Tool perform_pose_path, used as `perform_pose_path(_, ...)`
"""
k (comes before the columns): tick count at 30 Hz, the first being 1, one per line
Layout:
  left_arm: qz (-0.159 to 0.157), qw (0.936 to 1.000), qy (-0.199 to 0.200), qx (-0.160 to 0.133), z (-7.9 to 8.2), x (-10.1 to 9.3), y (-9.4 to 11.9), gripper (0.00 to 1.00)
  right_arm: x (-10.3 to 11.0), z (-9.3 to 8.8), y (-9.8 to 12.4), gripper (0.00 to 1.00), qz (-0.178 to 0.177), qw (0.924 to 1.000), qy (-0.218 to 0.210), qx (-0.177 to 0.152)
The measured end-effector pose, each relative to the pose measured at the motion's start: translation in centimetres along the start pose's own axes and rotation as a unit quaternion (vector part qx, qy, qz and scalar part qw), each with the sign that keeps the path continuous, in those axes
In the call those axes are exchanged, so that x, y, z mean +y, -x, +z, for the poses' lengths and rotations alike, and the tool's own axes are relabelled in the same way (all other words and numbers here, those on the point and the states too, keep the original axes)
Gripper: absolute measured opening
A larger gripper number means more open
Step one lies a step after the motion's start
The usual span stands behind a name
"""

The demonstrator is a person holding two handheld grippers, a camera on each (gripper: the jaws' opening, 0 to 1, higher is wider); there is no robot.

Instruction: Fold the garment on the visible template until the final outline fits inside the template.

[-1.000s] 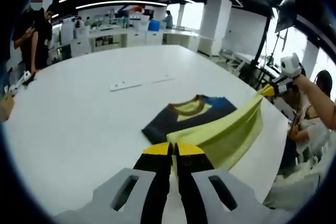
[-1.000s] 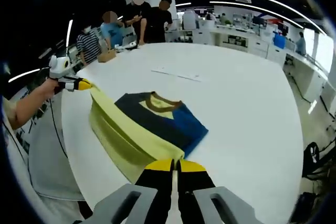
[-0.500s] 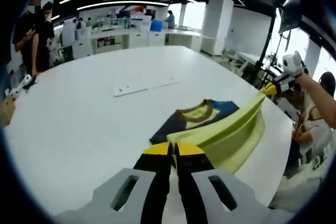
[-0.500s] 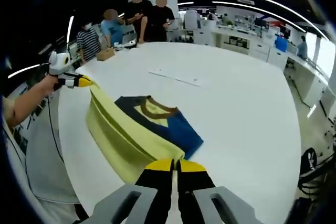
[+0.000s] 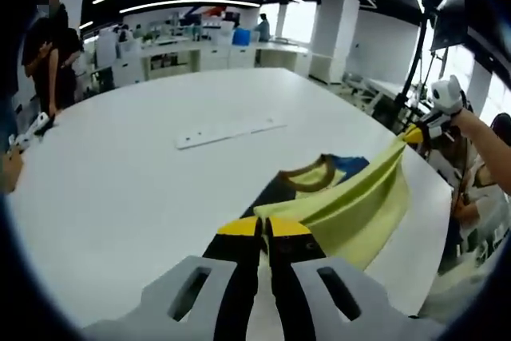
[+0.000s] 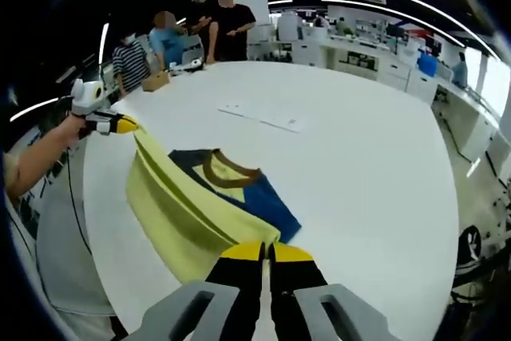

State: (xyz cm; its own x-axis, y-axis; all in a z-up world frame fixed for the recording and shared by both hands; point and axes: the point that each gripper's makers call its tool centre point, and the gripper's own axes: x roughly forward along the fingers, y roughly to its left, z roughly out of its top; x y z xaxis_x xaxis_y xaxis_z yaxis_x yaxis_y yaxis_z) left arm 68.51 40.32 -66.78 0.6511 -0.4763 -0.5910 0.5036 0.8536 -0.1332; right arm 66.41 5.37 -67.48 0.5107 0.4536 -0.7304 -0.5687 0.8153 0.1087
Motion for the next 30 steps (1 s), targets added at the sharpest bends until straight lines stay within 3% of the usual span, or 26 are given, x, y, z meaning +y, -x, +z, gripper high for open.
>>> perform_pose_path(12,0.01,0.9999,0.005,0.01,-0.1,1.2,-1.8,0.0,-1.8,0.8,-2.2,0.0,0.002,0.9999,-0.01,0.007)
perform_pose_path(30,0.02,0.9997,0.01,0.009,1.1,2.8,-4.2,0.0,-3.6,1.5,-5.0,0.0,-0.003,0.9997,-0.02,0.014)
